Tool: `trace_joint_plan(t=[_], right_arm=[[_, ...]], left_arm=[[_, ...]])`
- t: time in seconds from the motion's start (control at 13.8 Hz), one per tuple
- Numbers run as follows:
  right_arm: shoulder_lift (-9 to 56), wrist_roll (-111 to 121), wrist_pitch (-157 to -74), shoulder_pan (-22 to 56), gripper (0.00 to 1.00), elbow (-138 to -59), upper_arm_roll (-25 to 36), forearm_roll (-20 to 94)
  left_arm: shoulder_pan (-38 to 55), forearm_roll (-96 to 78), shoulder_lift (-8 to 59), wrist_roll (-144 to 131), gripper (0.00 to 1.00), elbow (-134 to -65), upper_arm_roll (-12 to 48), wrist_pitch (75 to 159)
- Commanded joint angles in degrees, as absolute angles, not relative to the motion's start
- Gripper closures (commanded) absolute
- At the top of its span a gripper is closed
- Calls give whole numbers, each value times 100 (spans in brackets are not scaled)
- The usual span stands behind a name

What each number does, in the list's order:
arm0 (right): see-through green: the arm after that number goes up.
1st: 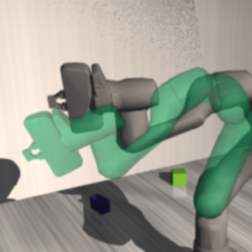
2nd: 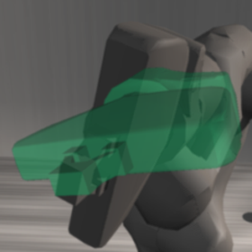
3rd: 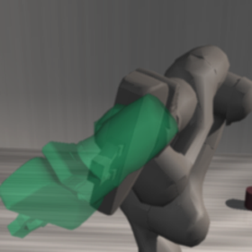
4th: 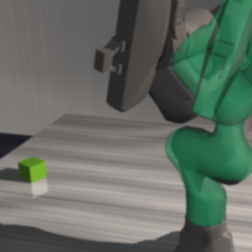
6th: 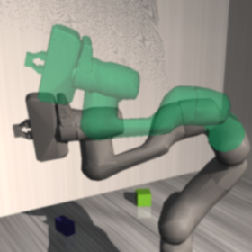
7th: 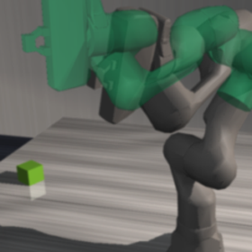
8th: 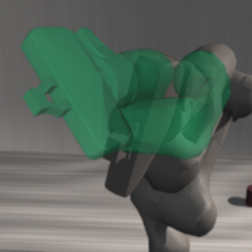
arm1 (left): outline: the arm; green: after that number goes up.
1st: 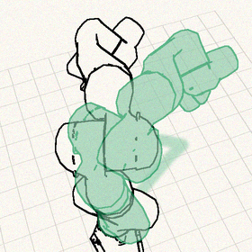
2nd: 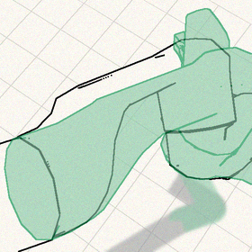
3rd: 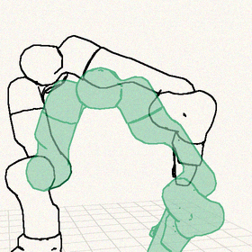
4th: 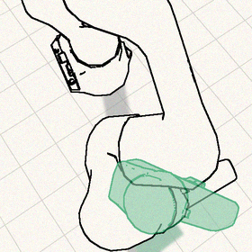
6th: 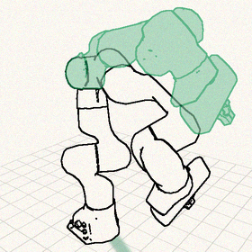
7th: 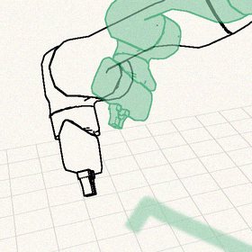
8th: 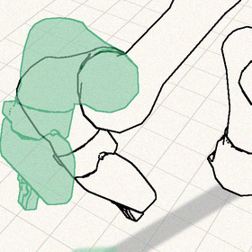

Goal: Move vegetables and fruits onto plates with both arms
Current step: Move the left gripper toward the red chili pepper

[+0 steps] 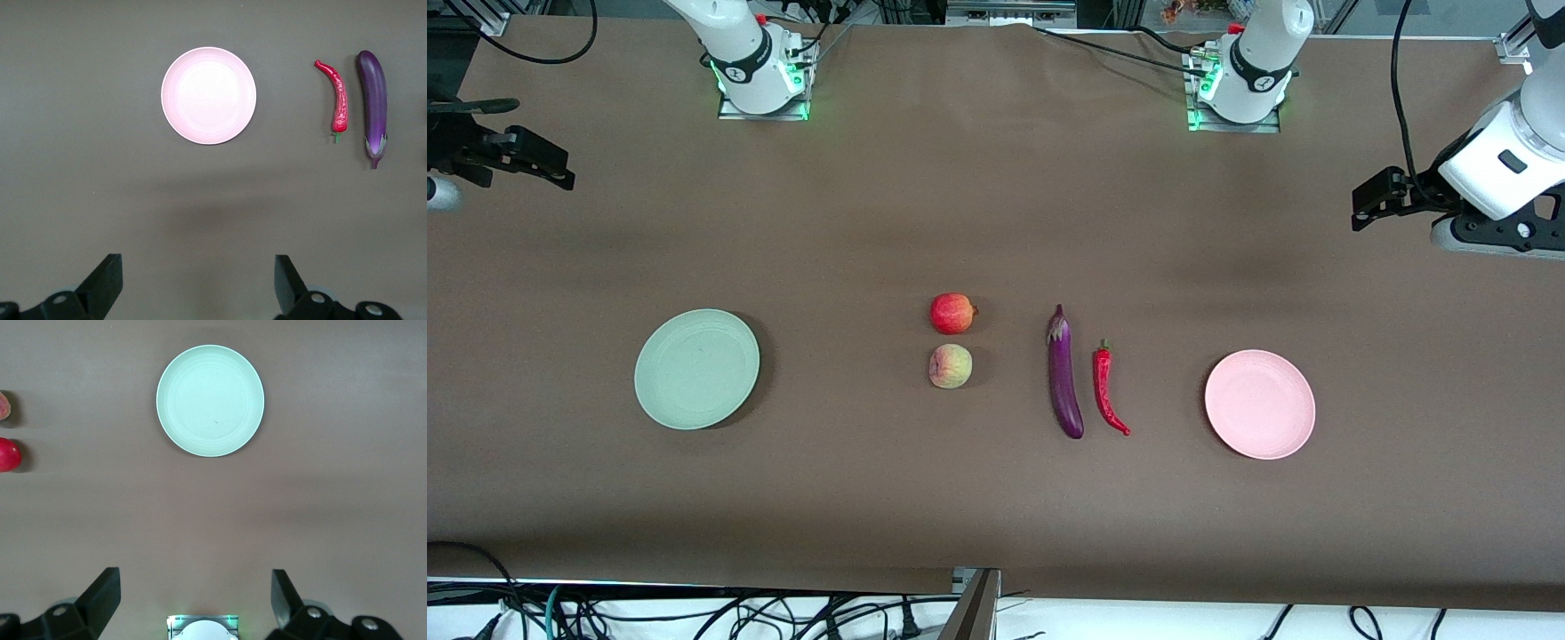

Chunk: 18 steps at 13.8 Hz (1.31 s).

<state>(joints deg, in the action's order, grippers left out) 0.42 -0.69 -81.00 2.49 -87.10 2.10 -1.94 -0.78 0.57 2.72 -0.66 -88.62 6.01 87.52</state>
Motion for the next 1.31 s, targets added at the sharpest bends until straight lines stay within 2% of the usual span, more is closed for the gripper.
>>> trace_joint_plan(t=[0.0, 0.36, 0.51, 0.65, 0.94, 1.23], right_arm=[[97, 26, -8086, 184, 0, -8587, 167, -237], [97, 26, -8086, 184, 0, -8587, 167, -237], [97, 26, -8086, 176, 0, -8587, 167, -237], [105, 26, -8121, 176, 0, -8587, 176, -237], [254, 26, -8296, 184, 0, -8596, 193, -114], [404, -17, -8569, 237, 0, -8604, 150, -351]], left_arm=[[-105, 53, 387, 17, 0, -8613, 598, 8604], [35, 44, 439, -26, 0, -8648, 624, 8544], [70, -18, 728, 35, 0, -8684, 659, 8193], [219, -43, 1315, -26, 0, -8605, 729, 8287], [474, -289, 2397, -236, 0, -8622, 729, 9498], [1027, -404, 3285, -1395, 0, -8631, 729, 11166]])
